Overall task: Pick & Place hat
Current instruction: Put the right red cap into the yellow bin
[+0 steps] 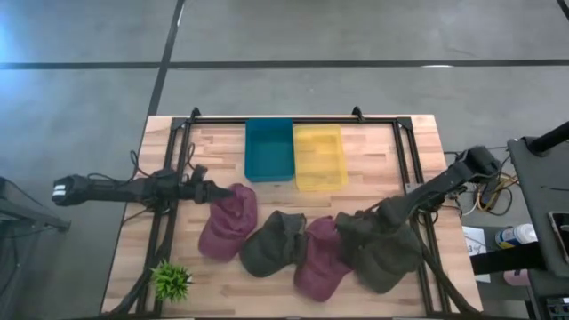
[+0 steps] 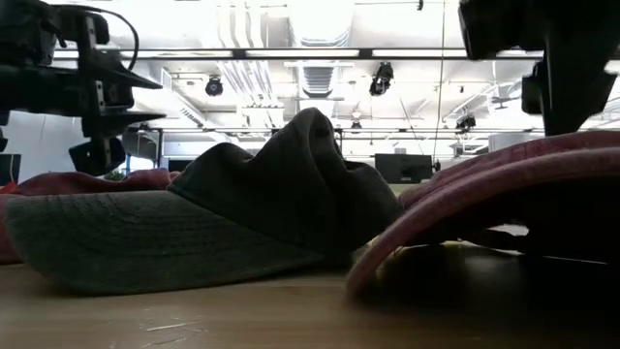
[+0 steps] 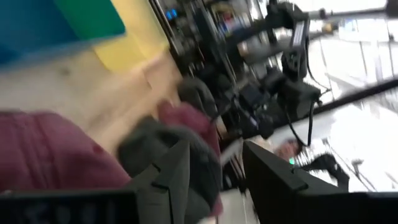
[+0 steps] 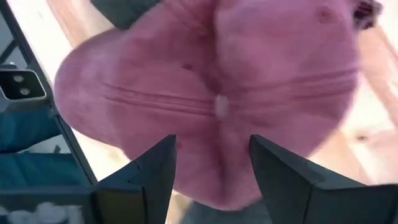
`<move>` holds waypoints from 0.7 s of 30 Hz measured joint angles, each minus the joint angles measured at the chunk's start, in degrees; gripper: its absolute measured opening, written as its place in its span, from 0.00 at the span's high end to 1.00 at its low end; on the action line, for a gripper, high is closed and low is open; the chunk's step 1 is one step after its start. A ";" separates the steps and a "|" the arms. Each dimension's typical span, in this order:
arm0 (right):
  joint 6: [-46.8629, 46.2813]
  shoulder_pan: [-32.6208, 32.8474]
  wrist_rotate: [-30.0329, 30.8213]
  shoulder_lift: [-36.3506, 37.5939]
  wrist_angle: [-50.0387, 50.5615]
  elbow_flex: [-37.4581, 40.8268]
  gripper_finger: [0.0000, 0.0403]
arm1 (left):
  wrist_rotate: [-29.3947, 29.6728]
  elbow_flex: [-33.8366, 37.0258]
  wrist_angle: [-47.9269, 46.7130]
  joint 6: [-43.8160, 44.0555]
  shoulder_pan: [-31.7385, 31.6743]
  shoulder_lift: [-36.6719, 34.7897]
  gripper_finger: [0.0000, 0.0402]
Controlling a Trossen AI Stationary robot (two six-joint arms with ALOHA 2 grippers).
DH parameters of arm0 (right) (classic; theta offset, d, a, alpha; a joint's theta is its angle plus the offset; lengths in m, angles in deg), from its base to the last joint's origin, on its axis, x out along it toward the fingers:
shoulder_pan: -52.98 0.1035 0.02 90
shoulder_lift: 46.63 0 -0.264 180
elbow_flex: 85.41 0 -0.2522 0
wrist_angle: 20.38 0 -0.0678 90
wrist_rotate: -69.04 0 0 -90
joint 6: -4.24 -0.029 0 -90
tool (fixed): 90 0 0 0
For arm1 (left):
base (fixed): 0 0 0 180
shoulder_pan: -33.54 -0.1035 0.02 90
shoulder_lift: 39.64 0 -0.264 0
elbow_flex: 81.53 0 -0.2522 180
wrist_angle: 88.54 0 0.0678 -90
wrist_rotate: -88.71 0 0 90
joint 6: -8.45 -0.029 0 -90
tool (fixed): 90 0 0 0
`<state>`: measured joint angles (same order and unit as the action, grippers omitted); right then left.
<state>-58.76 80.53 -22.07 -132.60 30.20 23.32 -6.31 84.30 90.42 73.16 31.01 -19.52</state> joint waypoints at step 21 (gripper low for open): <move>0.94 11.20 1.01 -31.78 10.90 -39.27 0.51 | -11.95 0.00 -2.90 -3.41 0.55 0.02 0.65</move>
<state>-57.82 91.73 -21.06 -164.38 41.10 -15.94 -18.26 84.30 87.52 69.76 31.56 -19.49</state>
